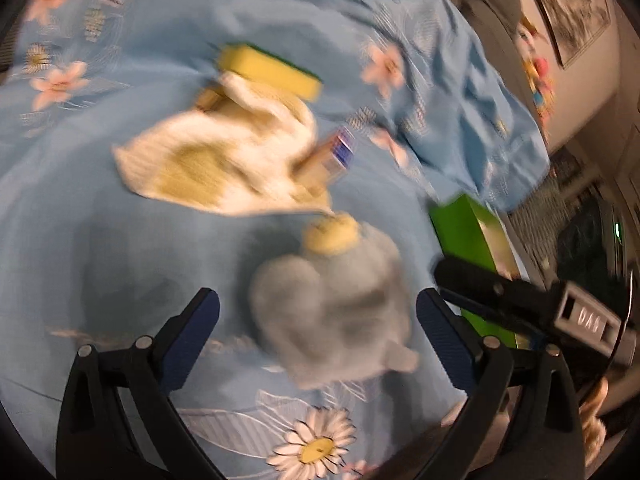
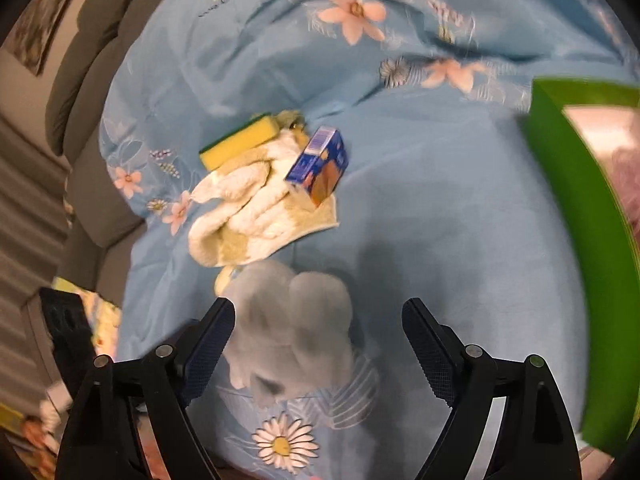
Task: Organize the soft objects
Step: 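Lift the white plush toy and carry it toward the green box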
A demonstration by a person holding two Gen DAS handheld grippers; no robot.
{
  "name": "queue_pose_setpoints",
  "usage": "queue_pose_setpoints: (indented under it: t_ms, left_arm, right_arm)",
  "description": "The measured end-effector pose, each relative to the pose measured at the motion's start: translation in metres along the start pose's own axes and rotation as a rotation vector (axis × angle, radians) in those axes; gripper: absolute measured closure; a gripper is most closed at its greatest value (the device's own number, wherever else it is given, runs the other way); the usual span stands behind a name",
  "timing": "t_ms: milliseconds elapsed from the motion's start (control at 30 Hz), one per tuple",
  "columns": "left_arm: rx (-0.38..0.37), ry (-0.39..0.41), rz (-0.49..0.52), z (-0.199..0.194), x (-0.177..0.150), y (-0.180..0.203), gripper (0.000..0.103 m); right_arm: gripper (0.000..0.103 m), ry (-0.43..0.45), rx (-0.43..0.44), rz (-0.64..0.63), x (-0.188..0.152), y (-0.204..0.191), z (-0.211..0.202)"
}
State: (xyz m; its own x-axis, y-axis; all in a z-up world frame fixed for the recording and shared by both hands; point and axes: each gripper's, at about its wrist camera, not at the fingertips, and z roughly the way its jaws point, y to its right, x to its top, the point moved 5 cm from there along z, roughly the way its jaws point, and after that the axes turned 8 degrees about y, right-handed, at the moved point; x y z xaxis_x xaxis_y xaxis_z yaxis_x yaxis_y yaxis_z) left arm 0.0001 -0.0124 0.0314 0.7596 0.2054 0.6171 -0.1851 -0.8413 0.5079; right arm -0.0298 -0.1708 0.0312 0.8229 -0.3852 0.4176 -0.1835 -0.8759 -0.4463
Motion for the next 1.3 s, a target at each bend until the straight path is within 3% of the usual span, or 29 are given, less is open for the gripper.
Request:
queue_pose_setpoints:
  t_ms: [133,233,300,333,367,467,567,733,867,1000,1300]
  left_arm:
    - [-0.025,-0.073,0.062,0.014,-0.014,0.016,0.010]
    - [-0.028,-0.087,0.068,0.022,-0.019,0.018,0.025]
    - [-0.029,-0.116,0.053,0.029,-0.024,0.016,0.032]
    - [-0.024,-0.128,0.053,0.032,-0.025,0.016,0.034]
    - [-0.028,-0.136,0.058,0.036,-0.028,0.016,0.046]
    - [-0.055,-0.122,0.077,0.036,-0.027,0.022,0.048]
    - [-0.065,-0.110,0.069,0.034,-0.026,0.023,0.049]
    - [-0.092,-0.039,0.126,0.019,-0.014,0.049,0.049]
    - [-0.132,0.049,0.222,0.006,0.004,0.096,0.049]
    - [-0.200,0.107,0.302,0.007,0.012,0.146,0.049]
    - [-0.311,0.063,0.435,0.058,0.002,0.245,0.051]
  right_arm:
    - [0.018,-0.036,0.075,-0.007,-0.006,-0.014,0.008]
    - [0.018,-0.053,0.080,-0.016,-0.009,-0.018,0.020]
    - [0.030,-0.100,0.075,-0.005,-0.013,-0.018,0.033]
    - [0.031,-0.122,0.090,-0.004,-0.015,-0.019,0.038]
    - [0.034,-0.134,0.114,0.004,-0.016,-0.020,0.041]
    - [0.042,-0.137,0.144,0.019,-0.015,-0.020,0.043]
    - [0.043,-0.129,0.163,0.043,-0.015,-0.019,0.038]
    - [0.043,-0.008,0.194,0.012,0.002,-0.025,-0.002]
    - [0.043,0.139,0.225,0.032,0.028,-0.011,-0.052]
    - [0.043,0.269,0.197,0.068,0.048,0.014,-0.093]
    - [0.043,0.419,0.105,0.197,0.074,0.107,-0.148]
